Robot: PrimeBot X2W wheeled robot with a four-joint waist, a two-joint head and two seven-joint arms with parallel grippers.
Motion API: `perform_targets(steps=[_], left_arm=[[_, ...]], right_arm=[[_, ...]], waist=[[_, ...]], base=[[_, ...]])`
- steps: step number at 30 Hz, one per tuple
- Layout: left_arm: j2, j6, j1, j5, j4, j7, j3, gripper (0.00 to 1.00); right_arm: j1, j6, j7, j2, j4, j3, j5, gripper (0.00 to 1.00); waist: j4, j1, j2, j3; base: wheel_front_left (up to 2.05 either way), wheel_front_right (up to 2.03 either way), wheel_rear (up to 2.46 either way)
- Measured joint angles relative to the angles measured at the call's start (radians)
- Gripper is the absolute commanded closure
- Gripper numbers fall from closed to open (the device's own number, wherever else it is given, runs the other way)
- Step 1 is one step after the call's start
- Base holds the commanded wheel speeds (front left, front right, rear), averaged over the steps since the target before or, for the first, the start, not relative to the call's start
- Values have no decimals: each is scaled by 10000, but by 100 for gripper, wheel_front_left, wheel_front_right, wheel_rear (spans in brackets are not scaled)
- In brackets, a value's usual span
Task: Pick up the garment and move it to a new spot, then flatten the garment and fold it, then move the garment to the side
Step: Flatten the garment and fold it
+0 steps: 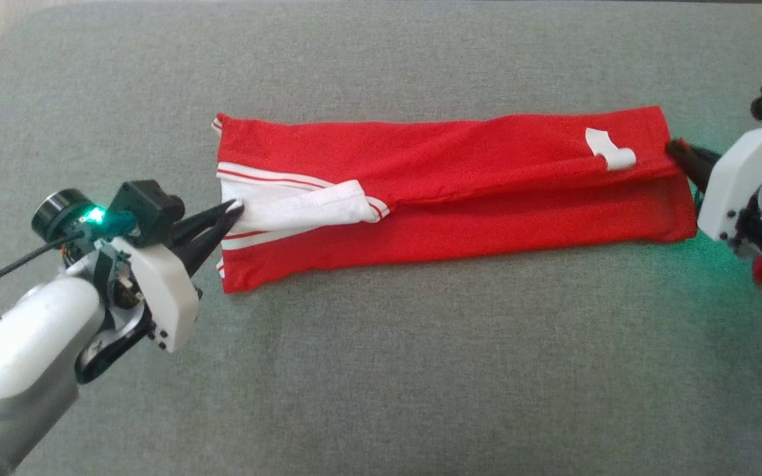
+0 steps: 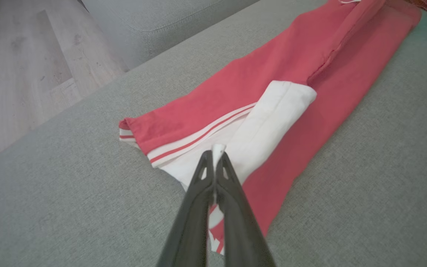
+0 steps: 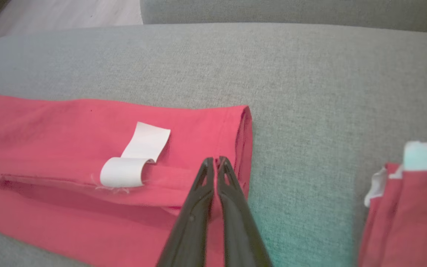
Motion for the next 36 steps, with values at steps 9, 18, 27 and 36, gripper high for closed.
perform_targets(steps=[9,18,27,36], left_arm=[[94,263,244,12,-267,435,-272,100],[-171,619,245,-196,209,512,-276,0],[-621,1841,245,-199,393,-892,545,0],[-1599,3195,257,-581,644,-3446,2063,0]], right_arm=[[198,0,1055,-527,-405,859,276,100],[248,-2,1530,-566,-364,1195,518,0],[21,0,405,-493,-313,44,1045,0],[-458,0,-3707,723,-255,-1285,-401,0]], waist=[[-146,1,0,-112],[-224,3,0,-103],[-288,2,0,-557],[-298,1,0,-1059]], base=[[0,0,0],[0,0,0],[0,0,0],[0,0,0]])
